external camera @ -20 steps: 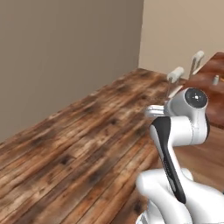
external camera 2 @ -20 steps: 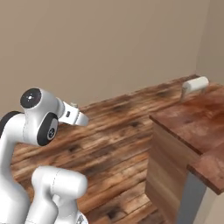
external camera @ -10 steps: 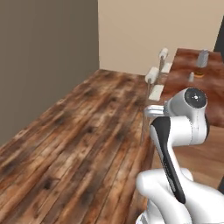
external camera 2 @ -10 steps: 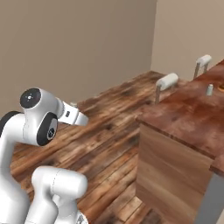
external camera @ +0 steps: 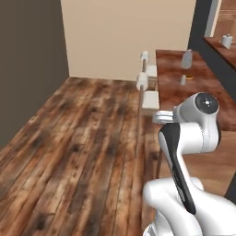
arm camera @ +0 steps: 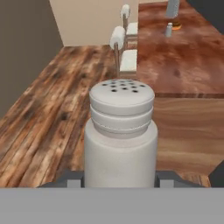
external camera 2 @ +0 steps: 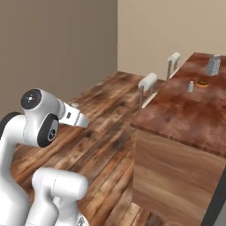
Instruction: Move the shaker and shaker from the cabinet to the dining counter.
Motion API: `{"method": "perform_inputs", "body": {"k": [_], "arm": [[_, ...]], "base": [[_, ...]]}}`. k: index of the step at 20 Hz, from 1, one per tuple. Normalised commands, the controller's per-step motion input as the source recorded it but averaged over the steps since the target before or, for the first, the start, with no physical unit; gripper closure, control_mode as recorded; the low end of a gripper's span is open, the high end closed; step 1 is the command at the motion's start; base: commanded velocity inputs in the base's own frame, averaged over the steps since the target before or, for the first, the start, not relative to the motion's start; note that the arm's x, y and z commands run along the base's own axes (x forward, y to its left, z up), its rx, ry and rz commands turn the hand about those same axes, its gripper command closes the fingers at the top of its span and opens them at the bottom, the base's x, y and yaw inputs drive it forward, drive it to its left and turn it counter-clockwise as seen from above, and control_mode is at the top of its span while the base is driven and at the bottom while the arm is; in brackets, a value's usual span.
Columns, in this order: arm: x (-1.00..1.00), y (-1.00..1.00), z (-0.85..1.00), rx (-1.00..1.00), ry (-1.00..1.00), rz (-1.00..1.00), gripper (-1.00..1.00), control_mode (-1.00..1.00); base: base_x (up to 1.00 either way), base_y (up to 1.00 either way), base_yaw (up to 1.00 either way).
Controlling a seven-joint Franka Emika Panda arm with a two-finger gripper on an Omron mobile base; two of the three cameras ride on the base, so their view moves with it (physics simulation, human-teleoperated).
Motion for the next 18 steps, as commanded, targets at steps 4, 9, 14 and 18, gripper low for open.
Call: {"method": "perform_inputs", "body": {"k": [4,9,14,18], "arm": [[0.00,0.00,0.00,0.00,0.00,0.00,1.00,1.00],[0.00,0.00,0.00,0.00,0.00,0.00,1.00,1.00],[0.00,0.00,0.00,0.00,0.00,0.00,1.00,1.00],[0.00,0.00,0.00,0.00,0.00,0.00,1.00,1.00]], "base": [[0.53,0.56,-0.31],[0.52,0.60,-0.28],[0.52,0.60,-0.28],[0.55,0.54,-0.34]]}}
